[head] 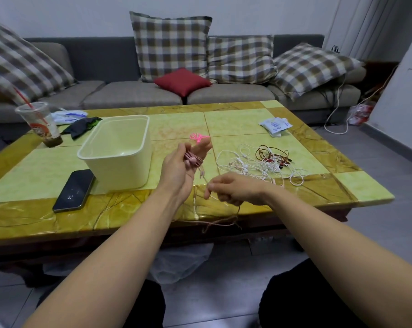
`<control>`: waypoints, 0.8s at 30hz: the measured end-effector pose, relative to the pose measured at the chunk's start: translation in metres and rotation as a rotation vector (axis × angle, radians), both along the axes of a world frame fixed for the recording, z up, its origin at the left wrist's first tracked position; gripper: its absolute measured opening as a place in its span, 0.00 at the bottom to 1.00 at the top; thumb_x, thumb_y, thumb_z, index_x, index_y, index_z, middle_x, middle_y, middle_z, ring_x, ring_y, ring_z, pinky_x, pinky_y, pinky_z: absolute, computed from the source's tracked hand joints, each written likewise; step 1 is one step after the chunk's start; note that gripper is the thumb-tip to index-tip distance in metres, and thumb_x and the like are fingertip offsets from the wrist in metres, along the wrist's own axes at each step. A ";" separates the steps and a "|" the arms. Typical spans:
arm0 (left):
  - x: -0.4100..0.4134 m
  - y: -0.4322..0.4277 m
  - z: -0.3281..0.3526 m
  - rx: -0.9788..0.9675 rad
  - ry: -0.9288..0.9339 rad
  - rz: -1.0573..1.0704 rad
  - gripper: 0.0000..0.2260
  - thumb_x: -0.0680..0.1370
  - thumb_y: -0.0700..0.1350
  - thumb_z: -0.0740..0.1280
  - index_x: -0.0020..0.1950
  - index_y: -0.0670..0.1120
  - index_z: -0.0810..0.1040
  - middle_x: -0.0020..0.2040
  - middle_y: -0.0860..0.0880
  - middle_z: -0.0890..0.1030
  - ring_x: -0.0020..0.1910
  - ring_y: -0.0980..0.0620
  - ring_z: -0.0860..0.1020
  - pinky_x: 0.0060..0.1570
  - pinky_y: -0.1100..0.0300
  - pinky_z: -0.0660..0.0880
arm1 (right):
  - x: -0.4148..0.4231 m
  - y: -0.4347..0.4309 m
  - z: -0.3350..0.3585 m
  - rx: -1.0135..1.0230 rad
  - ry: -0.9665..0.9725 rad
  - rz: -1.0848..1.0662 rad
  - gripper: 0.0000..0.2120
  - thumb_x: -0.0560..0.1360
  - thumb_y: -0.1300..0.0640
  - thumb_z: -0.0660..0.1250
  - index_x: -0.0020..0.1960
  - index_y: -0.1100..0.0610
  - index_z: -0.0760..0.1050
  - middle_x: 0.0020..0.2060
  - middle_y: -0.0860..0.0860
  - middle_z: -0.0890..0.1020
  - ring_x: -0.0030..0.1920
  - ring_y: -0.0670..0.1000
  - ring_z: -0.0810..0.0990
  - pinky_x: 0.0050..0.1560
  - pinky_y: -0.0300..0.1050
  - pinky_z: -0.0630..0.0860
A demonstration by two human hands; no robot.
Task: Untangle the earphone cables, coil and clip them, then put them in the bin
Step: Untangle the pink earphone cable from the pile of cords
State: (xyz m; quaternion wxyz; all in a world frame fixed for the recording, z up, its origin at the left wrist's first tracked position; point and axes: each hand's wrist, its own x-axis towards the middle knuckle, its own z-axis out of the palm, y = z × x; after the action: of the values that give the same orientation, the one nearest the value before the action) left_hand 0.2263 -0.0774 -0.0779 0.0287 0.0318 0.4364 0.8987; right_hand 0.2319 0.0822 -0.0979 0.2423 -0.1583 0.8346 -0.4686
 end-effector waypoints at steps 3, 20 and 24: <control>0.003 -0.001 -0.012 -0.895 0.253 0.185 0.14 0.84 0.42 0.52 0.43 0.43 0.73 0.49 0.51 0.84 0.50 0.58 0.80 0.52 0.63 0.72 | 0.005 -0.001 0.007 0.036 -0.013 0.086 0.14 0.83 0.53 0.58 0.46 0.54 0.80 0.28 0.46 0.65 0.27 0.45 0.60 0.27 0.37 0.58; 0.011 0.008 0.001 0.051 0.028 -0.156 0.15 0.85 0.44 0.51 0.44 0.42 0.71 0.48 0.39 0.84 0.50 0.44 0.83 0.62 0.53 0.74 | -0.006 0.010 0.002 -0.211 0.003 -0.128 0.11 0.84 0.58 0.56 0.46 0.59 0.73 0.28 0.50 0.72 0.27 0.47 0.73 0.30 0.40 0.70; 0.005 0.005 -0.003 -0.326 0.141 0.105 0.16 0.85 0.42 0.50 0.39 0.46 0.69 0.55 0.41 0.83 0.60 0.46 0.80 0.61 0.57 0.72 | 0.003 0.005 0.000 -0.055 -0.125 0.031 0.11 0.84 0.57 0.55 0.45 0.57 0.72 0.27 0.48 0.67 0.24 0.46 0.65 0.25 0.36 0.63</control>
State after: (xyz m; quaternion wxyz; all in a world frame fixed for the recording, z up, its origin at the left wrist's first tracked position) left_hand 0.2310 -0.0726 -0.0810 -0.0442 0.0668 0.5783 0.8119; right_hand 0.2349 0.0867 -0.0984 0.2969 -0.1481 0.8022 -0.4964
